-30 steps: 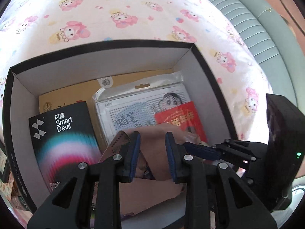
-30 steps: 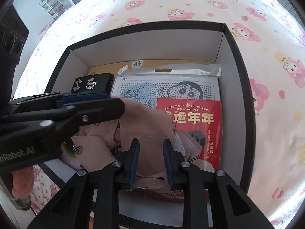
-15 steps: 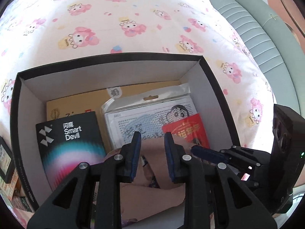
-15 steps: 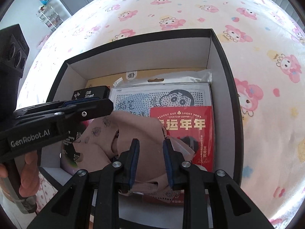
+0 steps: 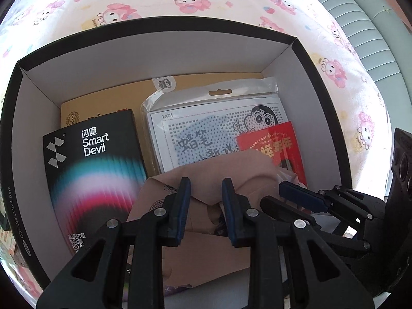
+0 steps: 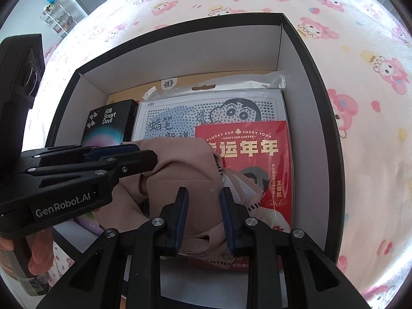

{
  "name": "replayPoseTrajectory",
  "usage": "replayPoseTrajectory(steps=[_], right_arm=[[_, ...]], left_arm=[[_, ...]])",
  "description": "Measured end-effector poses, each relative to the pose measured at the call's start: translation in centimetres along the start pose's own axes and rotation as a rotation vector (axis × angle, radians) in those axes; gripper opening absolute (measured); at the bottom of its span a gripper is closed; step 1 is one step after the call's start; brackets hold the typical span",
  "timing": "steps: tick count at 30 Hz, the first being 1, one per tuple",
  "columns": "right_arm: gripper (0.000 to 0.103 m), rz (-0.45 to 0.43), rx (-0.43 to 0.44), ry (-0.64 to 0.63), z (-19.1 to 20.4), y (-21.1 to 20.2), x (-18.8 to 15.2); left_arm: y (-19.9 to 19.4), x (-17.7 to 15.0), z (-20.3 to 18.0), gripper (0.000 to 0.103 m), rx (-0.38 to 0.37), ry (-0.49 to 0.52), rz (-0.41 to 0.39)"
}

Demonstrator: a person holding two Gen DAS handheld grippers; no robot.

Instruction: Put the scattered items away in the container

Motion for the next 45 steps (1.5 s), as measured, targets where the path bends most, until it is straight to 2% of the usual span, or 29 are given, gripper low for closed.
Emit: replayPoseTrajectory(steps=[3, 6, 11, 14, 16, 18, 20, 22, 26, 28, 33, 40, 45], right_arm=[[0.022, -0.022, 0.011, 0.003, 0.6, 0.1, 0.3], [0.022, -0.063, -0.013, -0.016, 1.2, -1.2, 0.1], [0.023, -0.147, -0.044, -0.031, 2.9, -2.6, 0.4], [0.023, -0.202, -0.074, -0.07, 4.7, -2.6, 1.1], [0.024, -0.238, -0.082, -0.094, 5.9, -3.1, 1.4], [0.03, -0.27, -0.085, -0.11, 6.9, -4.2, 1.5], [0.053, -0.309, -0.087, -0.111, 7.6, -5.7, 1.2], [0.064, -0.357, -0.096, -0.111, 8.3, -7.6, 0.5], [0.073, -0.407, -0.105, -0.088, 9.2, -9.5, -1.1], [0.073, -0.426, -0.102, -0.071, 9.6, -9.8, -1.8], [0.073, -0.457, -0.12, -0.054, 10.6, -10.3, -4.0], [0.073, -0.488, -0.114, -0.005, 10.7, -10.0, -6.9], [0.073, -0.528, -0.139, 0.021, 10.5, -10.2, -7.2]], left_arm=[[-1.7, -0.5, -0.2, 0.024, -0.011, 0.01, -0.039], [-4.0, -1.0, -0.5, 0.024, 0.006, 0.016, -0.101], [-8.8, -2.0, -0.4, 0.025, 0.095, 0.037, -0.243], [-11.5, -2.0, 0.9, 0.028, 0.14, 0.028, -0.324], [-12.9, -2.4, 1.6, 0.036, 0.138, 0.018, -0.371], [-14.6, -2.7, 1.7, 0.044, 0.147, 0.014, -0.418], [-16.7, -3.5, 1.7, 0.05, 0.163, 0.017, -0.464], [-18.6, -4.6, 1.9, 0.065, 0.177, 0.019, -0.509], [-20.7, -6.6, 2.7, 0.074, 0.239, 0.001, -0.58], [-21.7, -7.7, 3.1, 0.085, 0.253, -0.014, -0.61], [-22.3, -10.6, 4.2, 0.095, 0.276, -0.061, -0.632], [-22.4, -14.8, 5.7, 0.1, 0.284, -0.112, -0.664], [-21.4, -16.3, 5.7, 0.1, 0.319, -0.11, -0.644]])
Point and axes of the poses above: each gripper's, at about its wrist camera, not at the fingertips, and y roughly the way its jaws point, z to its left, x to its top, the point moved 8 cm from there along y, roughly the way its jaws point, and after that the axes turned 7 degrees about x, right-handed, at the moved point
